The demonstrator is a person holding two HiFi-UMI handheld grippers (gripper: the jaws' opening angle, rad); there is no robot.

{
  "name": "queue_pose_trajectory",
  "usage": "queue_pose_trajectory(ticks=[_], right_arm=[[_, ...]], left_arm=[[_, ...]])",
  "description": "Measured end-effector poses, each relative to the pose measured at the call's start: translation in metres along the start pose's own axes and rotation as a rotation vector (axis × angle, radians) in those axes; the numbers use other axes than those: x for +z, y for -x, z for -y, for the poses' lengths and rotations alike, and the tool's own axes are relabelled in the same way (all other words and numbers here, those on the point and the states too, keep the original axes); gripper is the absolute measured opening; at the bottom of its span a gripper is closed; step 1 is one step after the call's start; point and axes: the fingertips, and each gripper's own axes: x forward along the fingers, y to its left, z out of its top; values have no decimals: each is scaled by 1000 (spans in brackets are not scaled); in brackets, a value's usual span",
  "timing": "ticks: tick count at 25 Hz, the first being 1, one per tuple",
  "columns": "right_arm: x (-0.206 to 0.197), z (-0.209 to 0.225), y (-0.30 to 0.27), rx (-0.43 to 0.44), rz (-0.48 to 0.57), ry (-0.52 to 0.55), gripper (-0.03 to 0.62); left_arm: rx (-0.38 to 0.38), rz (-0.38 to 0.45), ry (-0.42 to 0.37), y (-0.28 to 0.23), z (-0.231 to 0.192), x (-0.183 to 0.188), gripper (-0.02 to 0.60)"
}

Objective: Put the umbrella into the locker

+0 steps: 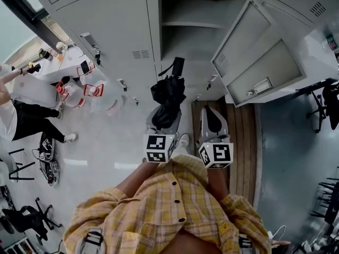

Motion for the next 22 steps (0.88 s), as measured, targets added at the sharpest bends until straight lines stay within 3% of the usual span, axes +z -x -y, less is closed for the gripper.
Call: queue_pose_trajectory(ticks=[12,22], right_arm=[[7,51,-62,131,8,-12,-2],[6,78,-83,203,10,-12,-2]], left_arm=[[99,9,19,-73,4,30,258],[167,17,47,-111,7,38,258]])
